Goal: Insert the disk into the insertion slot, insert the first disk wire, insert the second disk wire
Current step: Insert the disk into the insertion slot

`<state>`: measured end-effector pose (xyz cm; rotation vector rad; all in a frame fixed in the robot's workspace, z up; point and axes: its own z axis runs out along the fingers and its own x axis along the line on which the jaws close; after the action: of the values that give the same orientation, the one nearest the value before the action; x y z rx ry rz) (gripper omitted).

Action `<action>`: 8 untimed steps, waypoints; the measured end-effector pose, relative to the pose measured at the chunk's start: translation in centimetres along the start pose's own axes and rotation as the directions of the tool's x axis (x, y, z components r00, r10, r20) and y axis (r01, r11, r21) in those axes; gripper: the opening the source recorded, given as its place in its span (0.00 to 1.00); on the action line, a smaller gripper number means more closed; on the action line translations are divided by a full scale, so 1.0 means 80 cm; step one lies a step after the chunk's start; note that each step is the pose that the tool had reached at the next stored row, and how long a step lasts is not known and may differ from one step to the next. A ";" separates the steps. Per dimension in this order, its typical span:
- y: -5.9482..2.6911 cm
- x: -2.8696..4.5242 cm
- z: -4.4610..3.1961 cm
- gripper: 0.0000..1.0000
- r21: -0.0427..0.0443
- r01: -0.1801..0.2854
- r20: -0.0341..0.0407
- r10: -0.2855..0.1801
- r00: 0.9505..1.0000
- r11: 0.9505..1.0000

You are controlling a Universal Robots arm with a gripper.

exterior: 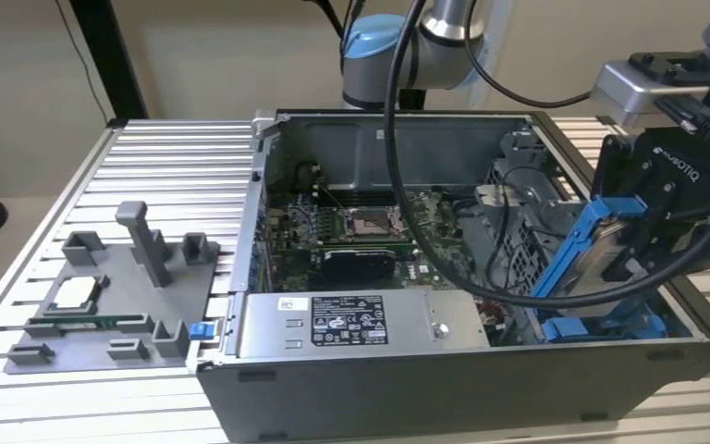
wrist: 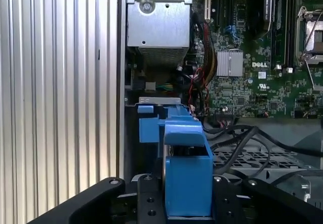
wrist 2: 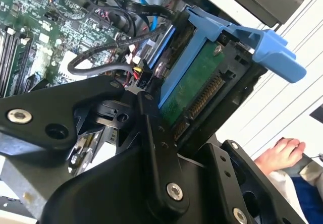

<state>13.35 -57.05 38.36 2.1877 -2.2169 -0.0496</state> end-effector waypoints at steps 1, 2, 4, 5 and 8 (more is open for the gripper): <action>0.000 0.0000 0.0000 0.00 0.000 0.000 0.000 0.000 1.000 1.000; 0.000 0.0000 0.0001 0.00 0.000 0.000 0.000 0.000 1.000 1.000; 0.000 0.0000 0.0002 0.00 0.000 0.000 0.001 0.000 1.000 1.000; 0.000 0.0000 0.0002 0.00 0.000 0.000 0.001 0.000 1.000 1.000; 0.000 0.0000 0.0002 0.00 0.000 0.000 0.001 0.000 1.000 1.000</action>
<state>13.35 -57.05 38.34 2.1880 -2.2173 -0.0506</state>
